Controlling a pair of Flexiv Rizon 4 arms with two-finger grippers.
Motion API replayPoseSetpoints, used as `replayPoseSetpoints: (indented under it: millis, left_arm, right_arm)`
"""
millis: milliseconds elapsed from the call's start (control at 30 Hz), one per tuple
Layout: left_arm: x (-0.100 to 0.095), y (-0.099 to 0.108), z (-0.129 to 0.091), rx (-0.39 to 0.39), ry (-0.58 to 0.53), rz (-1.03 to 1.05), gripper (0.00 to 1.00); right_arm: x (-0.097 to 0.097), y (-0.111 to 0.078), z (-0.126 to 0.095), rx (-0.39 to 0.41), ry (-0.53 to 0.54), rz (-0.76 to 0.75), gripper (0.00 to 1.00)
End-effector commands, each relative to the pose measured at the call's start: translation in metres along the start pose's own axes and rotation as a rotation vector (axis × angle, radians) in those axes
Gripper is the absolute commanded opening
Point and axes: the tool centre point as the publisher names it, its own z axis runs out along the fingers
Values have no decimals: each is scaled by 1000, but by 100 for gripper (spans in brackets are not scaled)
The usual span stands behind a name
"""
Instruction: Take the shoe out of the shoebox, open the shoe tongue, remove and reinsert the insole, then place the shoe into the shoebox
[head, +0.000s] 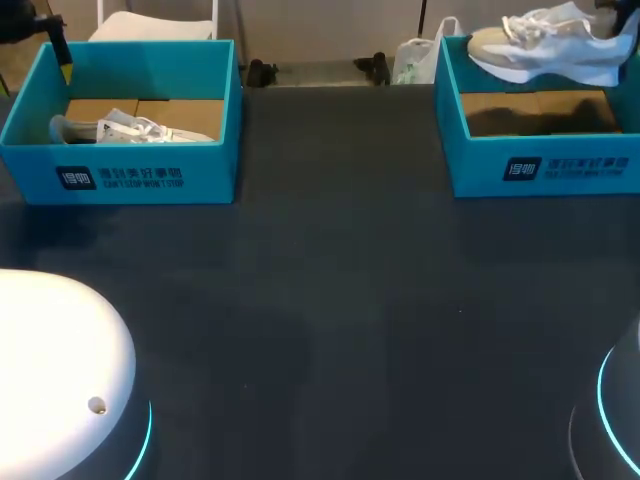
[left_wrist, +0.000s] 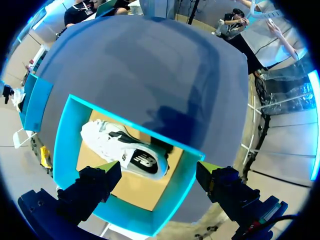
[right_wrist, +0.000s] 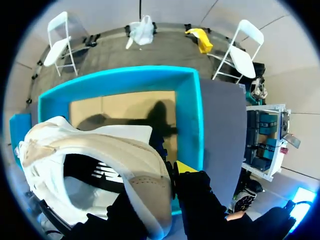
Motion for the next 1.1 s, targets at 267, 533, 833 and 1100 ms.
replayPoseSetpoints:
  millis: [267,533,833,1100]
  left_arm:
    - [0,1,0,1,2,1,100]
    - [0,1,0,1,2,1,100]
    - [0,1,0,1,2,1,100]
    - [0,1,0,1,2,1,100]
  right_arm:
    - [54,-67,-67,-147,-5,-12,0]
    - [82,-104,-84,-177,-70,9,0]
    - [120,-155,-106,-199,-85,-4,0]
    - [160,-202,-114,-207,-77,-15,0]
